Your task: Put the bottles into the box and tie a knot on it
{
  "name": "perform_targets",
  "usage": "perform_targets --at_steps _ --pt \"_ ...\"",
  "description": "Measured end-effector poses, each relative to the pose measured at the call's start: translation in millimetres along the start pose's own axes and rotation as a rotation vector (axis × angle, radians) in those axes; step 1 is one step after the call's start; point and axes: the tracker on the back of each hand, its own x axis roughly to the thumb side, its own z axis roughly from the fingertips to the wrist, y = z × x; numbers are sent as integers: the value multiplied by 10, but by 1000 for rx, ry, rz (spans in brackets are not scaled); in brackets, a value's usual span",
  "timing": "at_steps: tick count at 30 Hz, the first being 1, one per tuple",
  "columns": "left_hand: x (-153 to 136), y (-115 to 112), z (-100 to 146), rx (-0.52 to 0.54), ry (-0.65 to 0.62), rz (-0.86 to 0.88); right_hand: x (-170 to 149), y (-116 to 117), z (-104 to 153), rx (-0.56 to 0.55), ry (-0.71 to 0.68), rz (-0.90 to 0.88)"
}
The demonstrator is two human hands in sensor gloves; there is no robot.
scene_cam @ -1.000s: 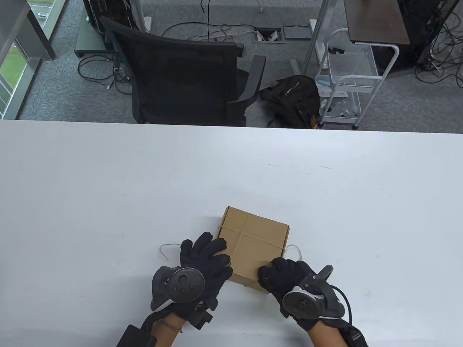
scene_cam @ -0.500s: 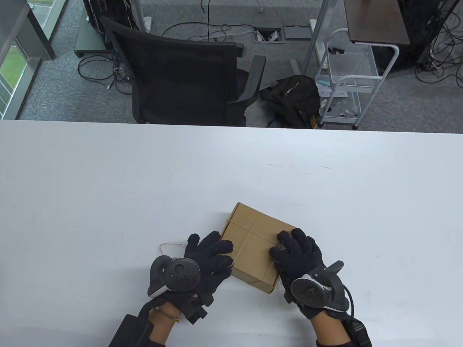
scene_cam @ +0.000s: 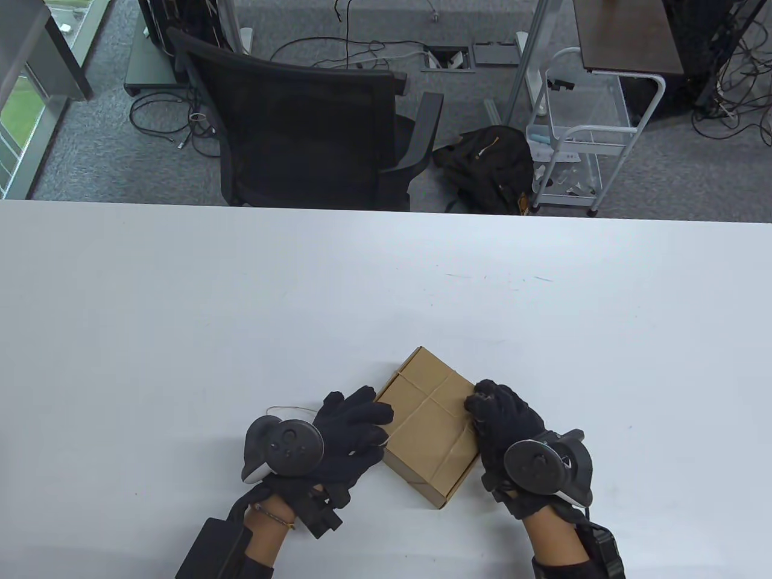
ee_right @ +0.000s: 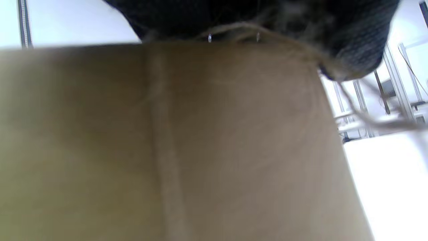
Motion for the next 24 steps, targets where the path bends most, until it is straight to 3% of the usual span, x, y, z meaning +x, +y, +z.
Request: perform_targets --at_steps 4,8,11,16,18,23,24 --pt "38 35 67 97 31 -52 64 -41 48 -11 -29 89" --pt "45 75 127 164 79 -142 106 -27 91 0 -41 46" --pt "27 83 168 180 142 -125 119 8 134 23 -1 -73" --pt "-4 98 200 148 229 16 121 34 158 35 9 -121" --pt "21 78 201 108 232 -14 103 45 169 35 54 -173" --pt "76 18 180 142 259 -180 116 73 195 19 83 -305" --pt "92 7 168 142 273 -157 147 98 195 76 88 -291"
